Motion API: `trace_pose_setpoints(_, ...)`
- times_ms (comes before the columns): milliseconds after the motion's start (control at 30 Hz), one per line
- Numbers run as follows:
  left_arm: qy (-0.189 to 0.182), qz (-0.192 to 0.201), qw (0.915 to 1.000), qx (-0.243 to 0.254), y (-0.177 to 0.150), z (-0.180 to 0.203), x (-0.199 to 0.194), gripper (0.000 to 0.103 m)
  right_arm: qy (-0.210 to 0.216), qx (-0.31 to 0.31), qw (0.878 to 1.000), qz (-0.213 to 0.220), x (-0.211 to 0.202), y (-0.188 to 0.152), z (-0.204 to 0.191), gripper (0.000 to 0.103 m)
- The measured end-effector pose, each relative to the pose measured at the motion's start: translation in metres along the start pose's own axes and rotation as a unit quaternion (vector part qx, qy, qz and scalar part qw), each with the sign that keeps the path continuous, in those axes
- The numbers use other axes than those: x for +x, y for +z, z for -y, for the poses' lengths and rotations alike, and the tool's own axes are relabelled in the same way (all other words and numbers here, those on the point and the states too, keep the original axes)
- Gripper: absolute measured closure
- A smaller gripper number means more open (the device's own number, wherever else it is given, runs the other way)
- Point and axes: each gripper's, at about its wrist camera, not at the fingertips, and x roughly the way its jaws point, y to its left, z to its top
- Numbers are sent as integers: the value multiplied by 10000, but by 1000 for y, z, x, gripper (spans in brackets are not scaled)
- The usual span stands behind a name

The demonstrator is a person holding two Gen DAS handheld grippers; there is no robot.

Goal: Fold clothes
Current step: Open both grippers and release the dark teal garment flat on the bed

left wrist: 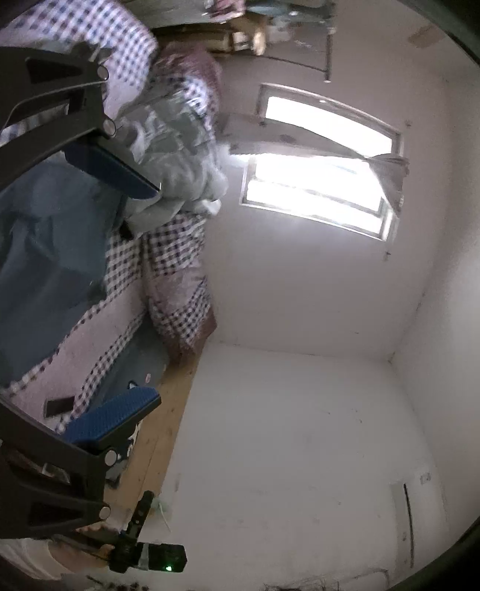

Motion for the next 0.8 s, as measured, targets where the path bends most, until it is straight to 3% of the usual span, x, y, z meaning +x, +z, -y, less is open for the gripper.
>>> trace_pose_setpoints(233, -396, -673, 9955, -529, -69, 20, 53, 0, -307, -114, 9993, 173, 3, -24, -1, 15)
trace_pose_setpoints(500, -756, -2107, 9690, -1050, -201, 56, 134, 0, -410, 202, 9986, -260, 40, -81, 13, 13)
trace_pose_setpoints(667, -717, -2731, 9534, -1062, -283, 82, 162, 0, -732, 449, 9947, -563, 57, -122, 32, 13)
trace_pose_setpoints(800, -648, -3071, 9436, -1057, -330, 93, 177, 1, -1135, 686, 9871, -892, 72, -156, 53, 13)
